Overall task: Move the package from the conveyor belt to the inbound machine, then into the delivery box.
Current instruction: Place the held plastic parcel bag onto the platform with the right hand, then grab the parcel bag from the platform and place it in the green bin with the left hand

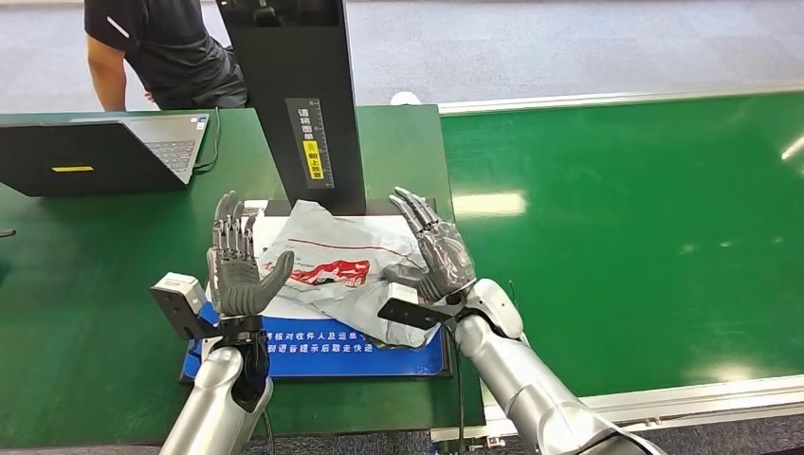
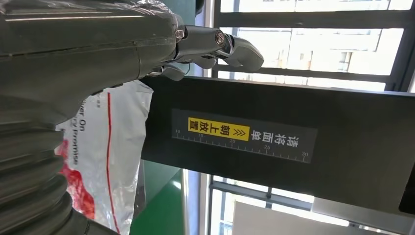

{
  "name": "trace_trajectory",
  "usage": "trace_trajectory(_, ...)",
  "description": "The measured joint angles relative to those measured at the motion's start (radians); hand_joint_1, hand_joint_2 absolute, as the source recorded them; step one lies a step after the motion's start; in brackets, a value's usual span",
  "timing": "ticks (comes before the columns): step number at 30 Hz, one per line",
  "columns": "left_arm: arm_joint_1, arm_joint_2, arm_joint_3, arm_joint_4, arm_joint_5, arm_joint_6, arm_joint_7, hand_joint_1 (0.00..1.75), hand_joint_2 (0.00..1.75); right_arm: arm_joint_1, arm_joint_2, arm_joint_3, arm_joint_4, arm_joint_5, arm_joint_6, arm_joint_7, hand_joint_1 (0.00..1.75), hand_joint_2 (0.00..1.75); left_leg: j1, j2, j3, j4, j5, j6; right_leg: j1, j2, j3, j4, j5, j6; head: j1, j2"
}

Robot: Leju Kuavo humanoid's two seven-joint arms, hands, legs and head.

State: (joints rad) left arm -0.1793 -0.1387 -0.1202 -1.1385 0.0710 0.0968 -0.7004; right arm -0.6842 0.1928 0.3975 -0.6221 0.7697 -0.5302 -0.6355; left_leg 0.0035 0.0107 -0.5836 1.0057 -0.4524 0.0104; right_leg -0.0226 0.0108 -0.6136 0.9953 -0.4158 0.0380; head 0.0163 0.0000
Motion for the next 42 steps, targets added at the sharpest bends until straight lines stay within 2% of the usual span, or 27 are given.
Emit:
trace_trajectory(3,0.002,0.002,0.0,0.003,0.0,-0.004,0.0,0.0,1.75,-0.012,-0.013,0.0,0.035,-0.065,0.166,0.07,0.0,1.75,0.0,0.0,0.0,0.0,0.0,0.0,0.0,0.0,0.0,0.0,0.0,0.0,0.0,0.0)
trace_trajectory(5,0.005,0.003,0.0,0.004,-0.001,-0.007,0.0,0.0,1.75,-0.016,-0.023,0.0,0.05,-0.097,0.213,0.085,0.0,1.75,0.0,0.0,0.0,0.0,0.0,0.0,0.0,0.0,0.0,0.0,0.0,0.0,0.0,0.0)
trace_trajectory(15,0.011,0.006,0.0,0.008,-0.007,-0.015,0.0,0.0,1.75,-0.029,-0.047,-0.002,0.09,-0.141,0.253,0.076,0.0,1.75,0.0,0.0,0.0,0.0,0.0,0.0,0.0,0.0,0.0,0.0,0.0,0.0,0.0,0.0)
trace_trajectory(21,0.01,0.008,0.0,0.017,-0.006,-0.012,0.0,0.0,1.75,-0.013,-0.068,-0.039,0.064,-0.276,0.342,-0.037,0.0,1.75,0.0,0.0,0.0,0.0,0.0,0.0,0.0,0.0,0.0,0.0,0.0,0.0,0.0,0.0)
trace_trajectory(24,0.013,0.013,0.002,0.019,0.004,0.002,0.0,0.0,1.75,0.049,-0.09,-0.051,-0.086,-0.324,0.317,-0.049,0.0,1.75,0.0,0.0,0.0,0.0,0.0,0.0,0.0,0.0,0.0,0.0,0.0,0.0,0.0,0.0)
trace_trajectory(27,0.022,0.021,0.005,0.019,0.011,0.007,0.0,0.0,1.75,0.153,-0.131,-0.052,-0.366,-0.351,0.296,-0.028,0.0,1.75,0.0,-0.001,-0.001,0.0,0.0,0.0,0.0,0.0,-0.001,0.0,-0.001,0.0,0.0,0.0)
trace_trajectory(29,0.026,0.025,0.009,0.019,0.012,0.005,0.0,0.0,1.75,0.22,-0.161,-0.056,-0.557,-0.384,0.304,-0.018,0.0,1.75,0.0,-0.001,-0.001,0.0,-0.001,0.0,0.0,-0.001,-0.001,0.0,-0.001,0.0,0.0,0.0)
trace_trajectory(32,0.029,0.03,0.013,0.019,0.011,0.002,0.0,0.0,1.75,0.295,-0.195,-0.084,-0.76,-0.484,0.357,-0.021,0.0,1.75,0.0,-0.001,-0.002,0.0,-0.001,-0.001,0.0,-0.001,-0.001,-0.001,-0.001,0.0,0.0,0.0)
trace_trajectory(37,0.059,0.034,0.029,0.011,0.001,0.0,0.0,0.0,1.75,0.407,-0.206,-0.228,-0.927,-0.742,0.595,-0.035,0.0,1.75,0.0,-0.001,-0.001,0.0,-0.001,-0.001,0.0,-0.001,-0.001,-0.001,-0.001,0.0,0.0,0.0)
trace_trajectory(39,0.073,0.036,0.034,0.004,-0.004,-0.001,0.001,0.0,1.75,0.437,-0.204,-0.286,-0.947,-0.767,0.642,-0.041,0.0,1.75,0.0,-0.001,-0.001,0.0,-0.001,-0.001,0.0,-0.001,-0.001,-0.001,-0.001,0.0,0.0,0.0)
trace_trajectory(42,0.083,0.037,0.037,-0.001,-0.02,-0.008,0.007,0.0,1.75,0.463,-0.198,-0.338,-0.96,-0.772,0.664,-0.037,0.0,1.75,0.0,-0.001,-0.001,0.0,-0.001,-0.001,0.0,0.0,-0.001,-0.001,-0.001,0.0,0.0,0.0)
